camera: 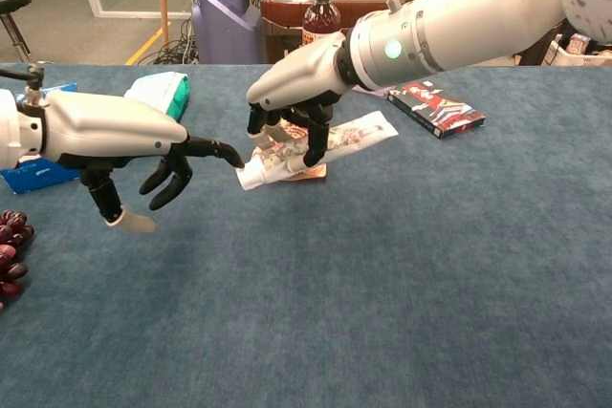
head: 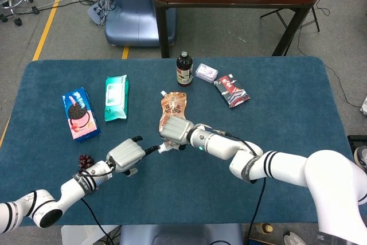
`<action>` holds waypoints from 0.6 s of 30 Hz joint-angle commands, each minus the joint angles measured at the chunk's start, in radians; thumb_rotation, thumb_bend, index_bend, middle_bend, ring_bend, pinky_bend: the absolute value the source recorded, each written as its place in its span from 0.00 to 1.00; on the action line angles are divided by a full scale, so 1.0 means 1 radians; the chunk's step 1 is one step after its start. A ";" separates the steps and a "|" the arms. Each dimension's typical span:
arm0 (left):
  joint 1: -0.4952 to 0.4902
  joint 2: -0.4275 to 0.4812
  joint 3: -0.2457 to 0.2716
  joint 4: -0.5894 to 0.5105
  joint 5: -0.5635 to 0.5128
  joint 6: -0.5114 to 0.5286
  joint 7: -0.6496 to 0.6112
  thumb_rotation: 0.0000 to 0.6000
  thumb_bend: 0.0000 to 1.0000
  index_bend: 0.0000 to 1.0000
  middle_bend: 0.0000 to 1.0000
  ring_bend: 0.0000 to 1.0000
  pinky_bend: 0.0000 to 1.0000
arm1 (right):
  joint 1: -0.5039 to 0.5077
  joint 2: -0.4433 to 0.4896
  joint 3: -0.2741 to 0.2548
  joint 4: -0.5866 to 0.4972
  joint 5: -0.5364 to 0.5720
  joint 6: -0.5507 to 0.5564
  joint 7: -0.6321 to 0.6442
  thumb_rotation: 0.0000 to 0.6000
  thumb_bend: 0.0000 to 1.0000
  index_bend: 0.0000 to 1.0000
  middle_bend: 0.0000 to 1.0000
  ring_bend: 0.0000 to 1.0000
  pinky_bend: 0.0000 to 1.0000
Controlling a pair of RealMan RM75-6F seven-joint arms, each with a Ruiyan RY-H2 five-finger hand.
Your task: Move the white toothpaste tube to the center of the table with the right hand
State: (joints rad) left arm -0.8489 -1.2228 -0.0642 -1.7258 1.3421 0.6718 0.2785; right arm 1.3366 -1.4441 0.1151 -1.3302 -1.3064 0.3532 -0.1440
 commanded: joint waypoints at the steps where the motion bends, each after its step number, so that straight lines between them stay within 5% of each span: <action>1: -0.004 -0.001 0.006 0.001 -0.007 -0.002 0.005 1.00 0.25 0.11 0.59 0.55 0.11 | 0.002 0.000 0.002 -0.003 -0.002 0.005 0.004 1.00 0.89 0.90 0.80 0.69 0.43; 18: -0.021 -0.015 0.038 0.007 -0.020 -0.004 0.011 1.00 0.25 0.13 0.59 0.55 0.11 | 0.013 0.014 0.008 -0.032 -0.004 0.038 -0.007 1.00 0.89 0.93 0.81 0.71 0.43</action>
State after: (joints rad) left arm -0.8697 -1.2380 -0.0261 -1.7193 1.3222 0.6674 0.2900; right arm 1.3506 -1.4290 0.1221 -1.3616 -1.3115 0.3879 -0.1493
